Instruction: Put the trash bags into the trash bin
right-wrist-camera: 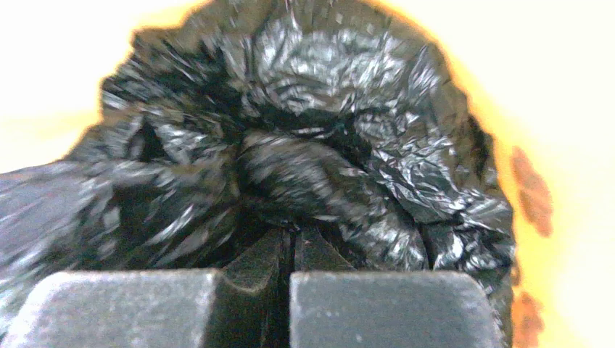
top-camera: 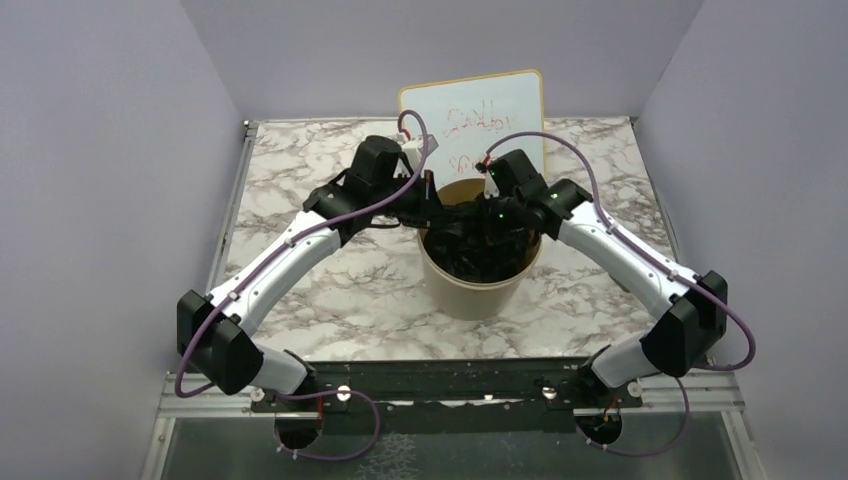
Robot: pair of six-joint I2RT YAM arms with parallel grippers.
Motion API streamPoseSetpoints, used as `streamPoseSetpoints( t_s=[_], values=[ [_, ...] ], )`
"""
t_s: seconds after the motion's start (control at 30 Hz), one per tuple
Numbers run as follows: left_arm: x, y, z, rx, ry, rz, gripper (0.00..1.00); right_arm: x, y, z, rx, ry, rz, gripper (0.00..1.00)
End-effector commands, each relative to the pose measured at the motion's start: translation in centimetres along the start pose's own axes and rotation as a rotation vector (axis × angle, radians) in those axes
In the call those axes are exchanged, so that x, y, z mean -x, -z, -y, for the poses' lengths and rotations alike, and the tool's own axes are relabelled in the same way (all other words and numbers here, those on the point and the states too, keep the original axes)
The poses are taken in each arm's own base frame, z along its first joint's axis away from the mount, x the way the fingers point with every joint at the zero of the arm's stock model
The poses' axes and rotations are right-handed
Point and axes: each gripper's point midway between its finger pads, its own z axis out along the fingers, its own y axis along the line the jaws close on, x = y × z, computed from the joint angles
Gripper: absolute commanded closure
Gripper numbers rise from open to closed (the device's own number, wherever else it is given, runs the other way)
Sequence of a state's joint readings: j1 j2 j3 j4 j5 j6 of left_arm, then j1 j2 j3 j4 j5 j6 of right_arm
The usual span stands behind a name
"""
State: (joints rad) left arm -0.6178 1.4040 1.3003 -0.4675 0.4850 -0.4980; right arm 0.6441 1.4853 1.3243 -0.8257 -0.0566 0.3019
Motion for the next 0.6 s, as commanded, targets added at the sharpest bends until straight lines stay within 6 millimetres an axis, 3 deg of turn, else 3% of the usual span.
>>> streamPoseSetpoints(
  t_s=[0.0,0.17,0.27,0.43,0.57],
  values=[
    [4.0,2.6,3.8,-0.058,-0.105,0.11,1.0,4.9,5.5,-0.7,-0.005,0.006,0.207,0.99],
    [7.0,5.7,5.3,-0.026,-0.155,0.244,1.0,8.1,10.9,2.1,-0.19,-0.025,0.36,0.98],
    [7.3,6.9,4.1,0.03,-0.163,0.27,1.0,8.5,13.3,3.1,-0.236,-0.035,0.41,0.98],
    [7.9,9.6,-0.4,0.192,-0.142,0.328,1.0,7.0,15.8,3.6,-0.152,-0.106,0.44,0.98],
    [8.3,10.6,-2.4,0.214,-0.108,0.327,1.0,5.1,16.6,4.0,-0.113,-0.188,0.468,0.98]
  ],
)
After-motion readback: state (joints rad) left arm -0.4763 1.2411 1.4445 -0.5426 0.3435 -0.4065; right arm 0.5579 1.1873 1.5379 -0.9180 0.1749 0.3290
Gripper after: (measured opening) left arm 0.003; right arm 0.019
